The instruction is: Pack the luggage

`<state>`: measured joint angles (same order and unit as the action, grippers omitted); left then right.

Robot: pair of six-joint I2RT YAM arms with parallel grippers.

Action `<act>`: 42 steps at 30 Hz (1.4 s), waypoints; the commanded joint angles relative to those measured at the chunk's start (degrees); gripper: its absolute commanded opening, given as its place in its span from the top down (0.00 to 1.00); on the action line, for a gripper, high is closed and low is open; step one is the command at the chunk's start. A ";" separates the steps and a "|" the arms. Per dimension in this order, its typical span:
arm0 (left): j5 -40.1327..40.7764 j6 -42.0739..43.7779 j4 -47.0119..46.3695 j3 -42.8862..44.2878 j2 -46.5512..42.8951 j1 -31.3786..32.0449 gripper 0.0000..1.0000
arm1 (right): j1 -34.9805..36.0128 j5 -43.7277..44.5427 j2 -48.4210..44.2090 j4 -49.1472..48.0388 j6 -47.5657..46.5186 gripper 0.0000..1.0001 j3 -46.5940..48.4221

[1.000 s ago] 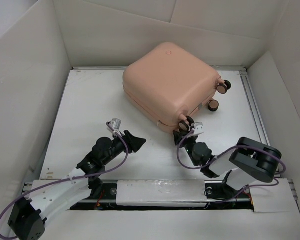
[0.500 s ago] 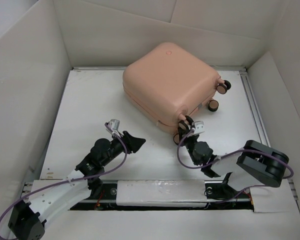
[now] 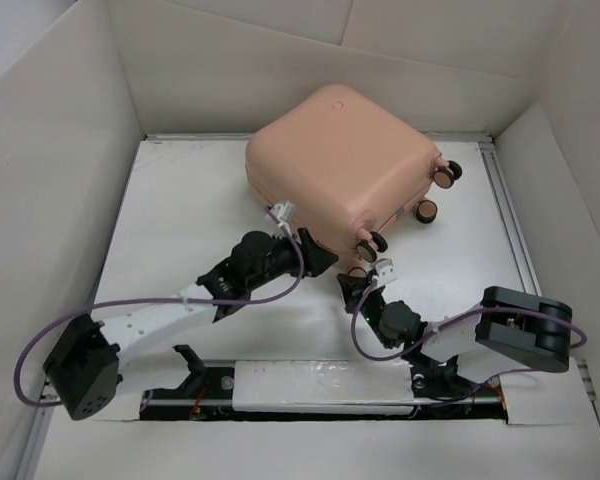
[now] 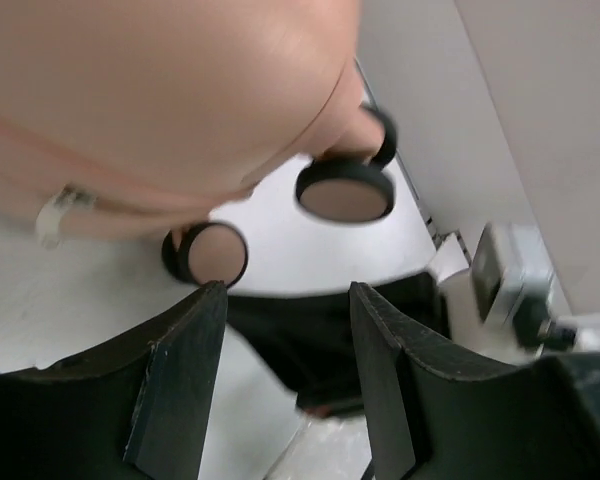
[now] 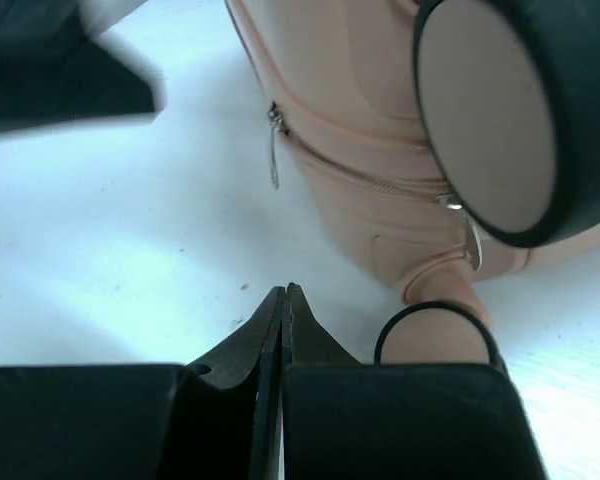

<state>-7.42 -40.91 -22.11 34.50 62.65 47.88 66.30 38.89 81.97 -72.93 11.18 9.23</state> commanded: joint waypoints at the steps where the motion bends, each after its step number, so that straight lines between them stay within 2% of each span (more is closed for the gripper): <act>1: 2.31 1.26 -2.61 7.32 4.83 0.55 0.52 | 2.51 3.29 -1.12 -21.12 1.39 1.00 -0.36; 3: 3.11 1.88 0.38 13.18 9.58 0.55 0.52 | 4.44 4.95 -1.81 -19.73 1.39 1.00 0.17; 5: 3.11 3.28 1.71 15.50 11.34 0.55 0.52 | 6.20 6.54 -2.69 -19.18 -0.10 1.00 0.70; 9: 3.73 3.29 1.10 15.43 8.91 0.55 0.52 | 6.21 15.04 -8.48 -12.70 0.51 0.99 -1.23; 10: 4.34 3.29 1.10 14.81 8.11 0.55 0.52 | 6.21 16.55 -12.15 -6.76 1.55 0.82 -1.24; 12: 4.34 3.90 1.10 14.81 7.57 0.55 0.52 | 5.34 17.97 -16.56 1.78 4.19 0.64 -0.37; 14: 4.34 4.51 1.72 15.33 7.57 0.03 0.52 | 2.36 13.95 -22.00 12.57 5.78 0.52 0.70; 15: 3.82 4.52 2.50 15.94 7.57 0.02 0.52 | 0.86 12.19 -23.16 13.68 5.78 0.51 0.70; 19: 4.34 5.05 2.51 16.56 8.27 0.02 0.52 | -6.17 4.45 -25.90 16.40 5.26 0.49 0.17; 23: 4.34 5.57 2.51 16.56 8.80 -1.20 0.52 | -6.71 -0.13 -25.47 19.22 7.09 0.61 0.78; 25: 4.34 6.10 2.51 16.56 8.80 -1.82 0.52 | -6.71 -0.13 -24.24 19.67 10.68 0.64 -0.43; 28: 4.87 6.10 1.98 15.43 8.80 -1.82 0.52 | -6.71 0.92 -20.56 11.95 9.75 0.55 -3.52; 32: 4.17 6.63 -0.13 14.37 8.80 -1.82 0.52 | -6.71 -1.98 -17.83 16.93 4.83 0.53 2.44; 37: 4.17 7.16 -1.18 13.84 9.33 -1.82 0.52 | -8.72 -0.39 -13.51 14.05 2.00 0.51 5.17; 40: 3.11 7.16 -1.79 13.31 9.33 -1.82 0.52 | -10.66 -0.40 -11.14 14.04 1.39 0.61 6.59; 42: 2.50 7.16 -1.80 13.31 9.33 -1.82 0.53 | -10.67 1.53 -10.00 13.43 1.39 0.62 6.59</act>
<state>-3.29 -34.92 -20.47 48.25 72.27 46.11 56.55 38.81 71.46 -54.83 14.20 12.53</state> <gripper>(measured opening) 0.468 0.382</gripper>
